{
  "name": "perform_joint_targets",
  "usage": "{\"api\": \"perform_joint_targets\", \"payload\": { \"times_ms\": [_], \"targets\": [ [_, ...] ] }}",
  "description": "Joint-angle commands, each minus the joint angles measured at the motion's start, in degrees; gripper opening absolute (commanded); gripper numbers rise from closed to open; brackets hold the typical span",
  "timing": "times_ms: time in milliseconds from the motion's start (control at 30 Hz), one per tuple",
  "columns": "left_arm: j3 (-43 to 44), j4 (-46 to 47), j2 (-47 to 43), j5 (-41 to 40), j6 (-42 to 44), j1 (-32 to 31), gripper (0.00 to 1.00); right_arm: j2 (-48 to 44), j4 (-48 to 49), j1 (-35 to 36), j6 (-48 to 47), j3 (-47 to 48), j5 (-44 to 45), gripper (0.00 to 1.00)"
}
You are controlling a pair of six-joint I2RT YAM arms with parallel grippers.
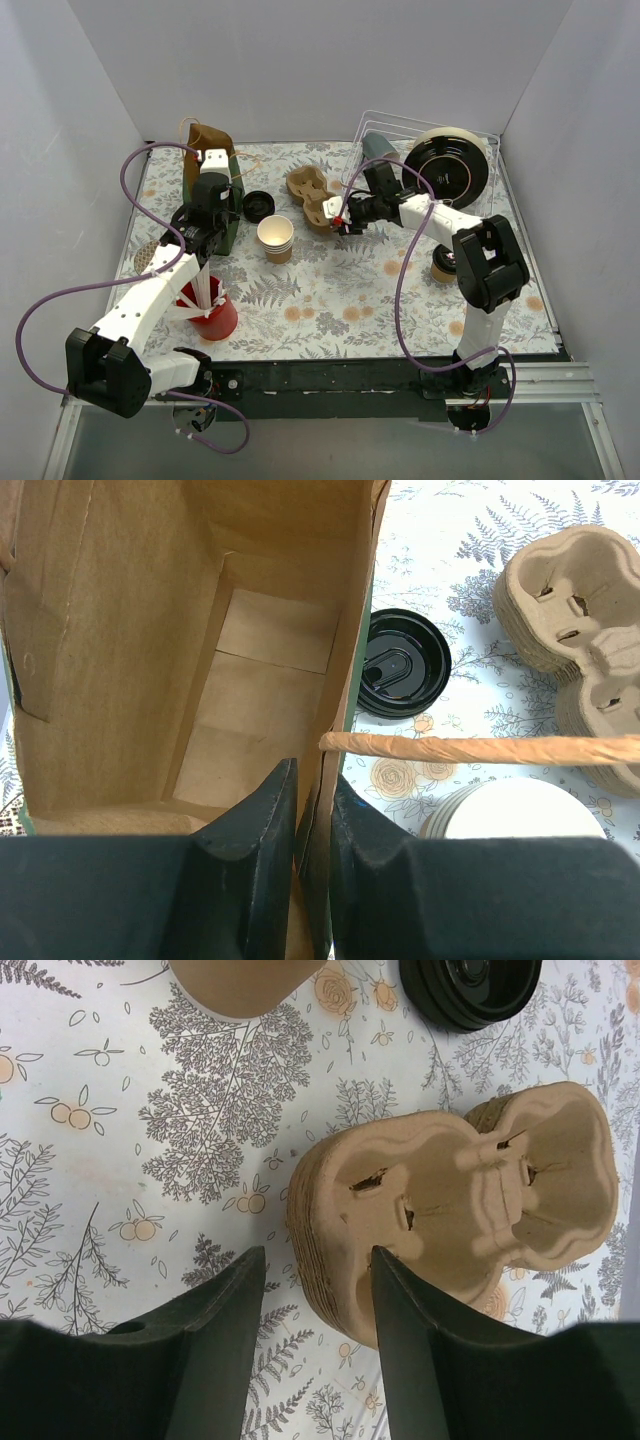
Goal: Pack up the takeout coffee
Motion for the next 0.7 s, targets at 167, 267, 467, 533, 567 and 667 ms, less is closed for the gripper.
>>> {"api": "perform_joint_targets", "payload": {
  "times_ms": [167, 267, 467, 533, 567, 667],
  "targets": [
    [-1.4, -2.3, 0.4, 0.3, -0.3, 0.1, 0.15, 1.1, 7.2, 0.7, 0.7, -1.6, 2.4, 0.52],
    [-1.7, -2.3, 0.2, 0.2, -0.2, 0.2, 0.15, 1.4, 8.2, 0.8, 1.9, -1.4, 2.3, 0.5],
    [-1.7, -2.4, 0.1, -0.2, -0.2, 0.2, 0.15, 2.6, 6.8, 0.8, 1.9, -0.3, 2.2, 0.44],
    [-1.7, -2.3, 0.2, -0.2, -0.2, 0.2, 0.15, 2.8, 6.1, 0.8, 1.9, -0.1, 2.0, 0.42],
    [-1.7, -2.3, 0.2, -0.2, -0.1, 0.2, 0.15, 2.8, 6.1, 0.8, 1.9, 0.0, 2.0, 0.42],
    [-1.7, -2.3, 0.2, -0.2, -0.2, 0.1, 0.15, 2.8, 6.1, 0.9, 2.2, 0.3, 1.8, 0.39]
  ]
}}
